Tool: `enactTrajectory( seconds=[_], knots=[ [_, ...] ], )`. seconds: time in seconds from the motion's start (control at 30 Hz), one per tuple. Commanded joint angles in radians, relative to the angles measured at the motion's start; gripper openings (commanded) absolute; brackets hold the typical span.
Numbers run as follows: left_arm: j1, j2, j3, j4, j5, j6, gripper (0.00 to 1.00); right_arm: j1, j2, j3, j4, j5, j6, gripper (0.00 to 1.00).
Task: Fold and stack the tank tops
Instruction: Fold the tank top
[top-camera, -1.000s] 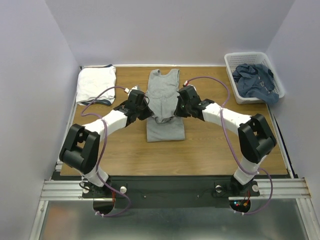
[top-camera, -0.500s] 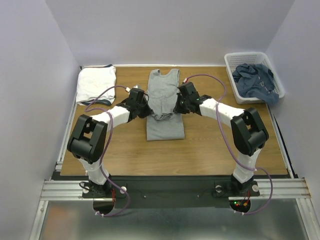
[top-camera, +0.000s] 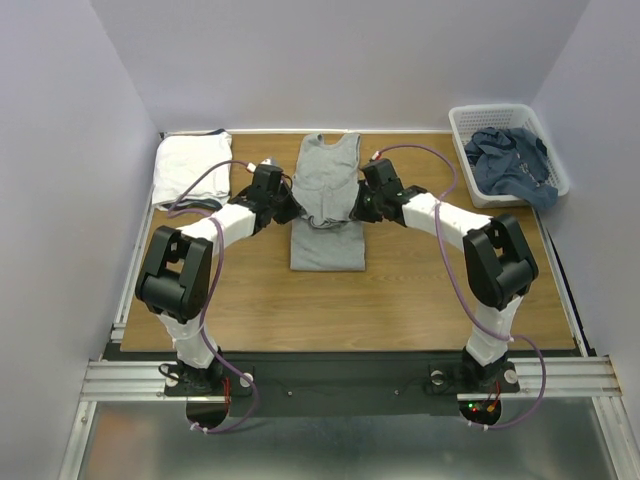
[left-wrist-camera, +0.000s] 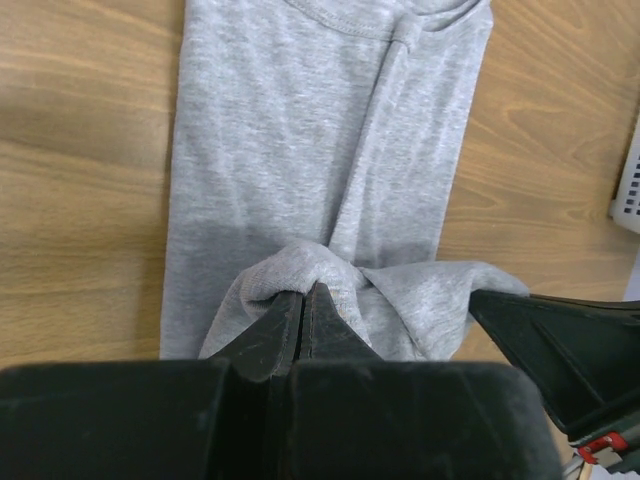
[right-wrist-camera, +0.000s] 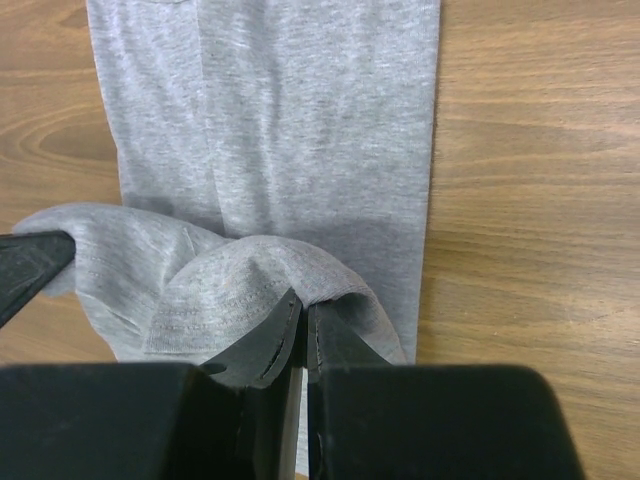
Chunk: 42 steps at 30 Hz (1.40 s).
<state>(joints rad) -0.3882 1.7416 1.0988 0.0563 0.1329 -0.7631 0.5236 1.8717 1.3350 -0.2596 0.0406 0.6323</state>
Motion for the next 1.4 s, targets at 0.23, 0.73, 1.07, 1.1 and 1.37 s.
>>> enactTrajectory(
  seconds=[0.23, 0.73, 1.07, 1.1, 1.37],
  knots=[
    [0.032, -0.010, 0.073, 0.016, 0.027, 0.025, 0.00, -0.014, 0.010, 0.099, 0.045, -0.011, -0.011, 0.03],
    [0.071, 0.217, 0.288, 0.023, 0.065, 0.057, 0.00, -0.059, 0.184, 0.243, 0.046, -0.024, -0.013, 0.04],
    [0.141, 0.194, 0.253, 0.171, 0.128, 0.056, 0.53, -0.086, 0.224, 0.339, 0.045, -0.022, -0.032, 0.54],
    [0.146, 0.176, 0.253, 0.172, 0.132, 0.056, 0.54, -0.088, 0.218, 0.342, 0.043, -0.018, -0.036, 0.59],
    [0.132, 0.035, 0.139, 0.145, 0.076, 0.022, 0.46, -0.086, 0.158, 0.322, 0.034, -0.004, -0.066, 0.64]
  ],
)
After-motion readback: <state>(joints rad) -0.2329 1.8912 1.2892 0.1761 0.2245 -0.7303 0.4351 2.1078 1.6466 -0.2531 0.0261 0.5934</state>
